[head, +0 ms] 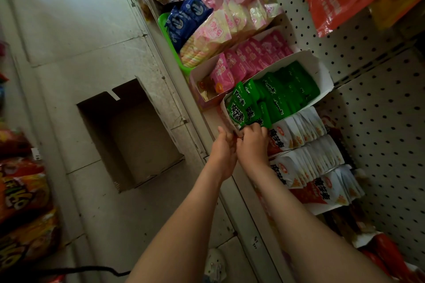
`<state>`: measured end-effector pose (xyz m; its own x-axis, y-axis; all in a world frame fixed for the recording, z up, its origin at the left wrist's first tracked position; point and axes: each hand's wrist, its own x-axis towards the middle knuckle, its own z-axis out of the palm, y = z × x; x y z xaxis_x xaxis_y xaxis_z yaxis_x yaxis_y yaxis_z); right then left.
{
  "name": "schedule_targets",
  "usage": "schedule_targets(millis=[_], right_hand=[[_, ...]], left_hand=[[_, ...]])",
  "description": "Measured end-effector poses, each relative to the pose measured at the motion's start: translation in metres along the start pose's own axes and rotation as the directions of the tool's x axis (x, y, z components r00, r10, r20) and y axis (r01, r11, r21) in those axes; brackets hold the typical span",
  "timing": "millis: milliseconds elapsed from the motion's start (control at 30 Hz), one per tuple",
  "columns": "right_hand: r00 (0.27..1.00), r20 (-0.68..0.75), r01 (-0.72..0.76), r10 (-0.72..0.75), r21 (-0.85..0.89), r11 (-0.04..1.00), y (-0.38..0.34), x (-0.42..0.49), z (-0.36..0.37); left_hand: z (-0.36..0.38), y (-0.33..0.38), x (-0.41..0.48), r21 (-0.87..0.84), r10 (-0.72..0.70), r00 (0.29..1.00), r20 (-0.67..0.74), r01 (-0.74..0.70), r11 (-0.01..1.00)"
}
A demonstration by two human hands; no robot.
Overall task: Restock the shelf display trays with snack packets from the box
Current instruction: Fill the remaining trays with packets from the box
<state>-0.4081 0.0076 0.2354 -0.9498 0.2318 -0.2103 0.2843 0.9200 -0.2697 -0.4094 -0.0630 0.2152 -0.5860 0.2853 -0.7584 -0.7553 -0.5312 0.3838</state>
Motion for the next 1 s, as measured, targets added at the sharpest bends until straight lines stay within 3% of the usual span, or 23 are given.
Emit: schedule_targets(millis=[433,633,767,900,1000], right_hand=[[0.993,-0.106,-0.041,0.044,0.037,0.998,-0.005,-0.005,0.009],[0.994,-0.104,0.048,-0.03,0.174,0.984,0.0,-0.018,0.011],[0.979,-0.202,0.048,-0.014,0.166,0.985,0.013,-0.049,0.01],[0.998,-0.019,0.067,-0.068,-0.033,0.997,0.024,-0.061,0.007],[0.999,0.032,0.033,-0.031,-0.083,0.996,0.023,-0.057,0.004]], left_hand=[[0.006,0.001,-0.009,-0.061,-0.01,0.999,0.038,0.012,0.998],[0.003,0.002,-0.012,-0.067,-0.007,0.999,0.045,0.01,0.998],[-0.006,-0.003,-0.019,0.0,-0.022,1.0,0.01,0.022,1.0],[-0.016,-0.01,-0.025,0.056,-0.054,0.999,-0.007,0.054,0.997],[-0.019,-0.016,-0.032,0.108,-0.089,0.996,0.022,0.086,0.99]])
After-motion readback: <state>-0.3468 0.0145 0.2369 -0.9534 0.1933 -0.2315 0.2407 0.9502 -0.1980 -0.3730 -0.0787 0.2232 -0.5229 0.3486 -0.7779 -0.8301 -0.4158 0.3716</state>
